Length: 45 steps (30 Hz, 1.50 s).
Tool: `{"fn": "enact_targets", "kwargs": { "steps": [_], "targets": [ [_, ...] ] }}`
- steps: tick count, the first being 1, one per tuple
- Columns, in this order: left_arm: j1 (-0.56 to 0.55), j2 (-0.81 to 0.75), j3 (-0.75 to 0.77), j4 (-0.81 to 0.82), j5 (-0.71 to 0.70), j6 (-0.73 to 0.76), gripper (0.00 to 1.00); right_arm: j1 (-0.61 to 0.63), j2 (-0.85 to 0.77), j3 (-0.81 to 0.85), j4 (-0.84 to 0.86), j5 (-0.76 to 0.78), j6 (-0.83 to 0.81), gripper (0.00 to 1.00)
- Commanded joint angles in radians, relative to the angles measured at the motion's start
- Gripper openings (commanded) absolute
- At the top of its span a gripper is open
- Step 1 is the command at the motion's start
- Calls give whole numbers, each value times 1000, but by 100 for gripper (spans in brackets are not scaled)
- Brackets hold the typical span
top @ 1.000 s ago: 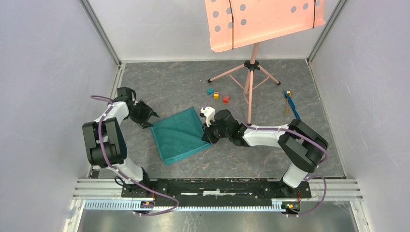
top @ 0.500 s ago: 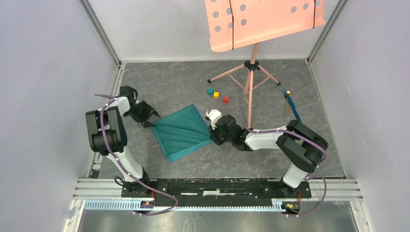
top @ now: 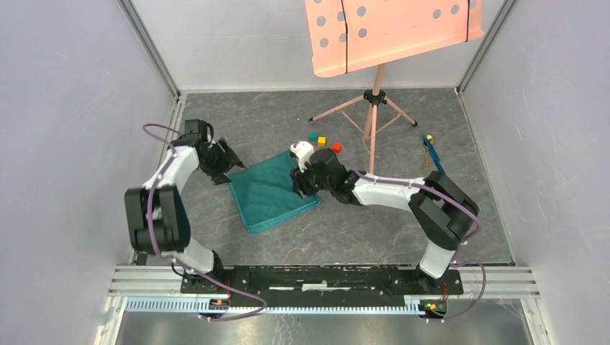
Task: Fold the napkin into a case and place the utensils inside
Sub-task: Smooth out the lower triangle-folded napkin at the center of the board.
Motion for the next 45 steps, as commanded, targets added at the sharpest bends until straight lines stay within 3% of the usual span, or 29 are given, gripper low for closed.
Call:
{"fn": "enact_targets", "kwargs": {
  "steps": [1,9,17,29,33,37,39,42,45],
  "targets": [
    [-11,-229,-111,-29,29,44,77,-29,107,183,35,-85,65,53],
    [-143,-382,-351,28,73,-74,77,-94,348,447,52,-146,93,31],
    [-238,-359,-466,67,37,-141,77,-143,457,478,68,-148,93,28],
    [-263,-393,-541,48,-3,-186,78,-163,497,490,18,-44,36,26],
    [-265,-432,-505,44,78,-175,78,-154,464,549,-51,-59,7,32],
    [-263,-561,-375,-34,77,-157,80,-124,375,599,-193,-13,-9,49],
    [-261,-634,-285,-110,-11,-141,80,-106,317,597,-275,22,13,57],
    [-262,-794,-142,-226,-309,-106,81,-62,244,539,-350,28,98,70],
    [-262,-952,-58,-200,-514,-24,94,11,213,493,-373,-63,202,75]
  ]
}}
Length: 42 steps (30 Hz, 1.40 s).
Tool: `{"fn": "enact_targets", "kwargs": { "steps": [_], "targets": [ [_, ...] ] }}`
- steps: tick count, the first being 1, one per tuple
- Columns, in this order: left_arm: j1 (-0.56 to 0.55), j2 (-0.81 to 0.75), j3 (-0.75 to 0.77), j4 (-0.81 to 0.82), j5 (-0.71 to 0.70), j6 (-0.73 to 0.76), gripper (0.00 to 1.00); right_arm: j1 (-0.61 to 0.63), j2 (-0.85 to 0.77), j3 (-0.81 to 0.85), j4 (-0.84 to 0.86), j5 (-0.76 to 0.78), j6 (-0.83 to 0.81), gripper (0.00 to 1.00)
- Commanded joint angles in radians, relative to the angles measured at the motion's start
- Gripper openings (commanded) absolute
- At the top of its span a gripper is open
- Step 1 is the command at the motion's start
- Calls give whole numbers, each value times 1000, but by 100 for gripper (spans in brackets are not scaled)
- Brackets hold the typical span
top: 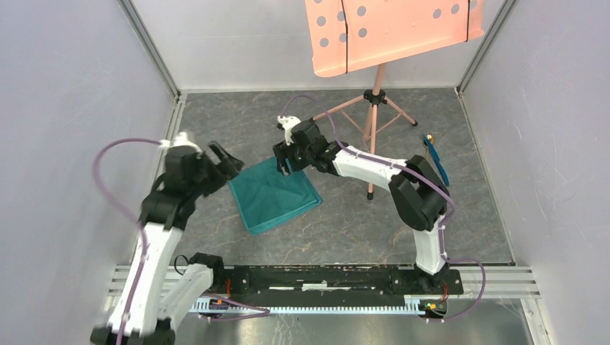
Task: Fold the napkin into a case and place the utensils inside
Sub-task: Smooth out the lower triangle-folded napkin at the center of the board, then pick up the lower triangle-folded napkin from the center of the board.
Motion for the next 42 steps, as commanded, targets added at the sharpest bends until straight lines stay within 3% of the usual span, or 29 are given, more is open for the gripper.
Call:
{"fn": "enact_targets", "kwargs": {
  "steps": [1,5,7,10,14,21,42],
  "targets": [
    [0,-228,162,-60,-392,129,95,111,-83,-21,-113,-74,157,75],
    [0,-278,285,-77,-490,179,96,224,-46,48,-191,-29,209,76],
    [0,-297,327,-77,-489,192,96,270,-8,109,-236,5,209,77],
    [0,-321,373,-75,-468,209,96,332,53,205,-285,19,157,87],
    [-26,-344,385,-82,-464,229,96,399,191,424,-474,148,112,91],
    [-100,-381,387,-93,-478,243,97,449,280,527,-516,228,131,74],
    [-158,-416,375,-97,-517,279,99,505,365,581,-576,284,160,57]
  ]
}}
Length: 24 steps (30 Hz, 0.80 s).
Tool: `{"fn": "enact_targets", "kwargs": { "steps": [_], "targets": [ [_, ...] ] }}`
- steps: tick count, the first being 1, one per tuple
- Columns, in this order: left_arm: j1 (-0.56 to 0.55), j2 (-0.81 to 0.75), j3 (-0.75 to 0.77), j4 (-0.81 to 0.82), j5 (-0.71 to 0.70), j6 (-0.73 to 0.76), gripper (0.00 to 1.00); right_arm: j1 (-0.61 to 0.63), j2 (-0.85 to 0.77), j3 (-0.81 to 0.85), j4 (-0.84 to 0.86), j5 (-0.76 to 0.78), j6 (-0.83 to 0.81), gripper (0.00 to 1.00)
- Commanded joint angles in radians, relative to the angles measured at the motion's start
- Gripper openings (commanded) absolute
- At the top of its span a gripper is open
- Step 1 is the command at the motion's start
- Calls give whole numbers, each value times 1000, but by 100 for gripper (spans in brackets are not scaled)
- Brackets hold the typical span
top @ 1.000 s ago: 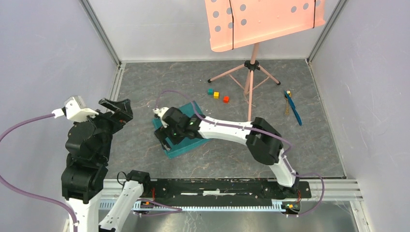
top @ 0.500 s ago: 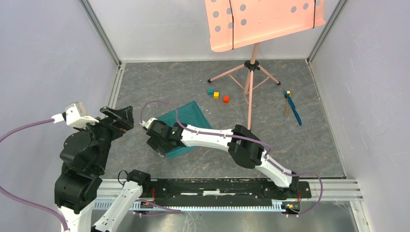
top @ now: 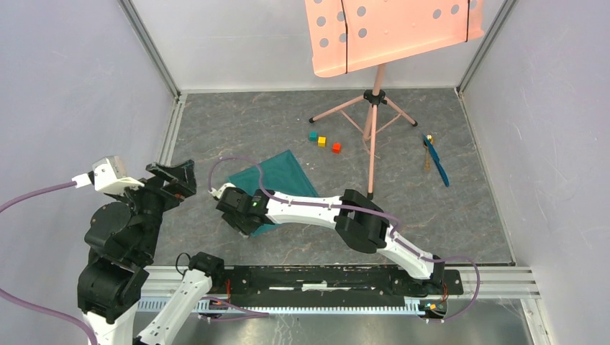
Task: Fold the napkin into a case and place the utensils inside
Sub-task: Pick up the lower triangle-folded napkin from the center of the board.
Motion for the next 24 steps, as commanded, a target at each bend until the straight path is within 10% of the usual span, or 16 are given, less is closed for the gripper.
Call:
{"fn": "enact_targets", "kwargs": {
  "steps": [1,10,24],
  "targets": [
    [-7,-8,17,-1,-26,54,98,11,10,35,-20,40,14,58],
    [-8,-8,28,-13,-31,56,99,13,36,-57,18,31,11,57],
    [-8,2,29,-31,-36,60,99,-11,14,-144,87,51,-18,14]
  ]
}}
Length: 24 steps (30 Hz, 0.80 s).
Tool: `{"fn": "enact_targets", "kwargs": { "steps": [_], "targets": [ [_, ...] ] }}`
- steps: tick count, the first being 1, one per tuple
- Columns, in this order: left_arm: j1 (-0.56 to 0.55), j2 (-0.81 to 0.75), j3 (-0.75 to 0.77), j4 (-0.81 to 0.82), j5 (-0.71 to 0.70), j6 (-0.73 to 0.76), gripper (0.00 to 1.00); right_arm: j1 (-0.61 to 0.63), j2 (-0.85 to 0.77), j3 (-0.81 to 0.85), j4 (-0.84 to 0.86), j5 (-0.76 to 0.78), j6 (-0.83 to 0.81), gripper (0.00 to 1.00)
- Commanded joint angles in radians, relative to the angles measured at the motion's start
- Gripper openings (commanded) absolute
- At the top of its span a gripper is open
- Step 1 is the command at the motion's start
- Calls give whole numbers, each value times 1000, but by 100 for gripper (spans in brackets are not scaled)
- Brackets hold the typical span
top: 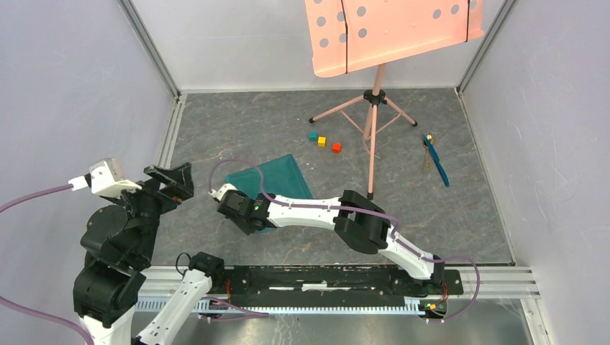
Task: Fold the napkin into a case and place the utensils inside
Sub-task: Pick up the lower triangle-folded napkin from the center of the board.
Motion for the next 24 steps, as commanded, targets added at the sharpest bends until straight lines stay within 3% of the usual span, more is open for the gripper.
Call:
{"fn": "enact_targets", "kwargs": {
  "steps": [1,4,11,17,20,24],
  "targets": [
    [-2,12,-2,1,-7,32,99,-18,-6,-116,31,-4,-13,12],
    [-3,47,-32,-10,20,12,99,-35,-109,-246,191,-49,-21,0],
    [-2,206,-86,-124,-34,-114,100,-78,-376,-654,649,-207,38,0],
    [16,374,-167,-152,-13,-179,100,-104,-495,-833,848,-310,103,0],
    [130,446,-252,-87,176,-185,100,-126,-532,-904,931,-351,143,0],
    [437,534,-442,90,619,-197,100,-155,-555,-961,995,-397,182,0]
  ]
}}
